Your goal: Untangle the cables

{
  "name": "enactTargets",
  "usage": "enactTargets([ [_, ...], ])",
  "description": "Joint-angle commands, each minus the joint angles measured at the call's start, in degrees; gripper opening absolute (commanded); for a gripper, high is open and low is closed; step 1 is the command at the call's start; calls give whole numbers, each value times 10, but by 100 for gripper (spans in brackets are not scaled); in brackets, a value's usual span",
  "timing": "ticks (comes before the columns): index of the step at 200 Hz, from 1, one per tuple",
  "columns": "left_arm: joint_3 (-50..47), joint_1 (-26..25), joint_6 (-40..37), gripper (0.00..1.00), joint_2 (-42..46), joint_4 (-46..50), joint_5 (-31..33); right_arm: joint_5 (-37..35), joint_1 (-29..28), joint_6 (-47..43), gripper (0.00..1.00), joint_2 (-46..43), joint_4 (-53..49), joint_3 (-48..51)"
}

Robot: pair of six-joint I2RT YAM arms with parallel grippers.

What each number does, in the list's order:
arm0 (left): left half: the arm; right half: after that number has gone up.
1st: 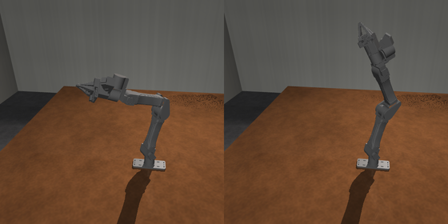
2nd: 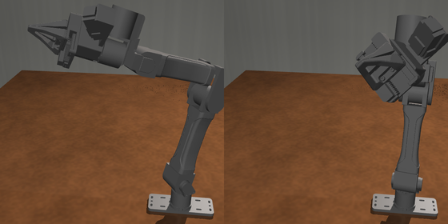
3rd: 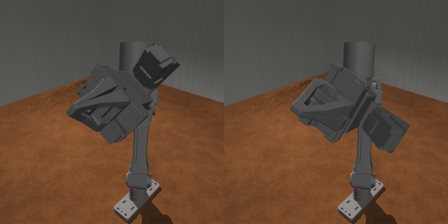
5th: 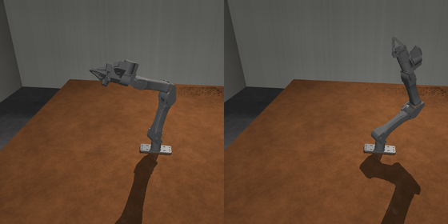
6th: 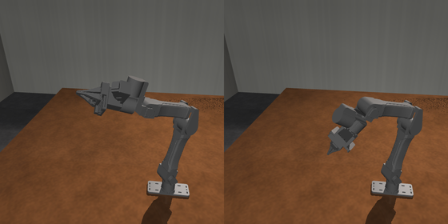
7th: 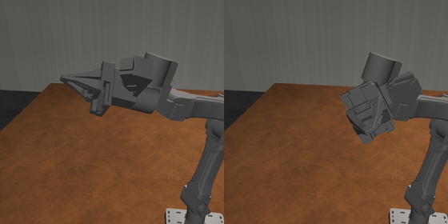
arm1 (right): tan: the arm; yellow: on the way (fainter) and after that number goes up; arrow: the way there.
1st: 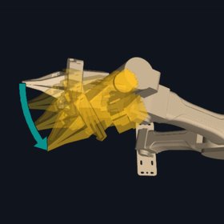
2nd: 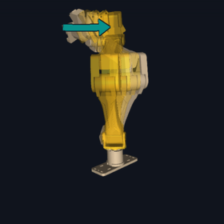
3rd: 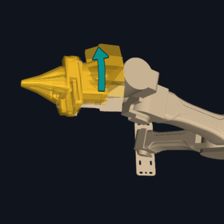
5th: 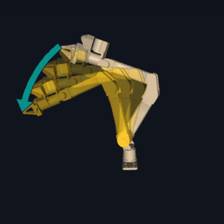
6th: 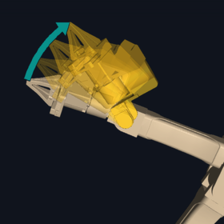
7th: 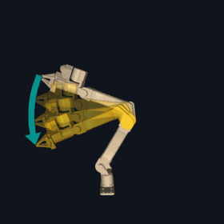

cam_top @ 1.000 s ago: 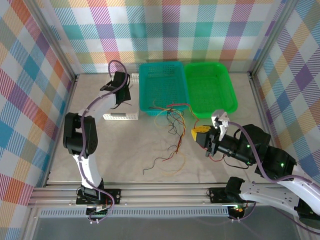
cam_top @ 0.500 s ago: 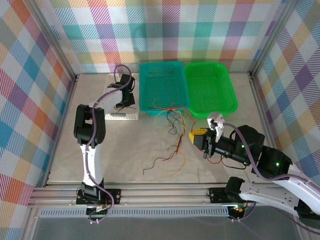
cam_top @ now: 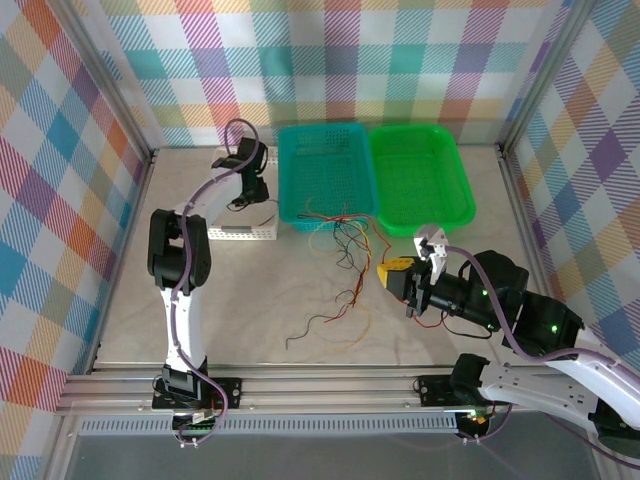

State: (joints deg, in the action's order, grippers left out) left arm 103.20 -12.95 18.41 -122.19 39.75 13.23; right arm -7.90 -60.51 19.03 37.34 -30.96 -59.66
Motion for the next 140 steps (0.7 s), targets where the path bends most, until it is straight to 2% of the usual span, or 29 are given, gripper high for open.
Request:
enactTargets([
  [1, 22, 16, -4, 43, 9, 28, 0, 6, -3, 4, 0, 1, 15, 6],
  [30, 23, 30, 1, 45, 13, 37, -16, 7, -3, 5, 0, 2, 15, 7],
  [44, 8, 31, 5, 51, 22, 32, -26, 7, -4, 5, 0, 2, 16, 8],
  [58, -16, 31, 17, 53, 36, 18, -41, 6, -3, 6, 0, 3, 18, 9],
  [110, -131, 31, 86, 61, 92, -119, -171, 11, -4, 2, 0, 18, 22, 6],
  [140, -150, 35, 113, 67, 98, -163, -186, 16, -3, 0, 0, 19, 23, 6],
])
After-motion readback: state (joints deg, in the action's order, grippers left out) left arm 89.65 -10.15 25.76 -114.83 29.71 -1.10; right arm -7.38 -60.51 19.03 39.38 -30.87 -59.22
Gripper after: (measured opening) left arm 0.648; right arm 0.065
